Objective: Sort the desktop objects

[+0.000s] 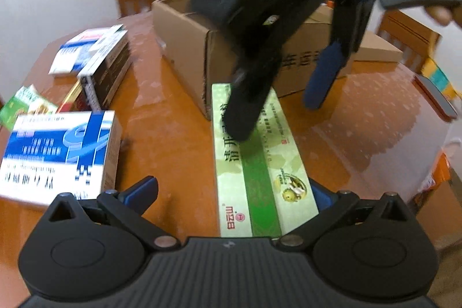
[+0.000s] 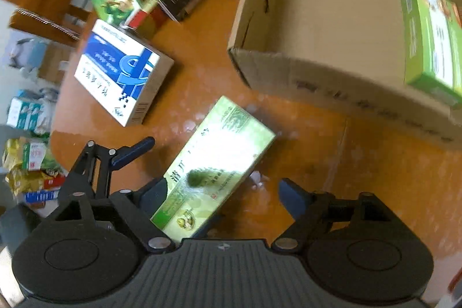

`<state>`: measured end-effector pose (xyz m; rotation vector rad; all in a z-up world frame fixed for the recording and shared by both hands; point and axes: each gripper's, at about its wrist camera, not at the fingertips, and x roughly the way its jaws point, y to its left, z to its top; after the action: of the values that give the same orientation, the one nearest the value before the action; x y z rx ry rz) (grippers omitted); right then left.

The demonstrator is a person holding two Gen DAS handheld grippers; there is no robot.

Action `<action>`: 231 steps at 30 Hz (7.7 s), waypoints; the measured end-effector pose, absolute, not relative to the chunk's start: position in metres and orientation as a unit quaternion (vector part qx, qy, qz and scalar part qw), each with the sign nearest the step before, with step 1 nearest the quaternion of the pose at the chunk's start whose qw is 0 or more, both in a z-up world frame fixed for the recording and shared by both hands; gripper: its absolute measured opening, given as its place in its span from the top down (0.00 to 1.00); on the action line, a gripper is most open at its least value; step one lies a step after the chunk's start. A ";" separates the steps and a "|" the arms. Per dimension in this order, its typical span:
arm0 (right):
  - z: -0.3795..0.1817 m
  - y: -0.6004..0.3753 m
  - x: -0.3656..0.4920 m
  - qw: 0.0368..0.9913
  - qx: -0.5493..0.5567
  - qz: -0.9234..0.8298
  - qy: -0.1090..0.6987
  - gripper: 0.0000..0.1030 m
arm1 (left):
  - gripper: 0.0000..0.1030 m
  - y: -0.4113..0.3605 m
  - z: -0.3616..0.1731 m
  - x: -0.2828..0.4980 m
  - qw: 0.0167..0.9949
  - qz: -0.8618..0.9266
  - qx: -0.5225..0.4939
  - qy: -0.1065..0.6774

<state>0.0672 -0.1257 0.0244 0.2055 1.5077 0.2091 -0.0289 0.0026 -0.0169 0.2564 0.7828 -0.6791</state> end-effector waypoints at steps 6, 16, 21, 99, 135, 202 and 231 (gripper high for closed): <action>0.008 -0.112 0.065 0.713 0.161 -0.005 0.682 0.14 | 0.00 0.026 -0.019 -0.019 0.828 -0.411 0.146 0.353; -0.007 -0.096 0.050 0.704 0.221 -0.116 0.665 0.20 | 0.00 0.048 -0.020 -0.020 0.786 -0.494 0.153 0.337; -0.005 -0.097 0.042 0.690 0.266 -0.133 0.659 0.27 | 0.00 0.050 -0.020 -0.031 0.766 -0.527 0.171 0.326; -0.028 -0.245 -0.046 0.715 0.487 0.009 0.502 0.41 | 0.00 -0.028 -0.028 -0.023 0.708 -0.567 0.225 0.357; 0.013 -0.152 -0.015 0.788 0.143 -0.190 0.567 0.08 | 0.00 -0.015 -0.024 -0.028 0.715 -0.556 0.243 0.348; 0.098 -0.323 0.089 0.763 0.449 0.022 0.464 0.28 | 0.00 -0.022 -0.023 0.000 0.752 -0.490 0.215 0.385; 0.018 -0.275 0.200 0.798 0.188 -0.021 0.572 0.28 | 0.00 -0.040 -0.038 0.040 0.764 -0.437 0.176 0.442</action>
<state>0.2003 -0.2750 0.0180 0.4041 1.2270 -0.0448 0.0403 -0.0402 -0.0383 0.3830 0.9611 -0.9493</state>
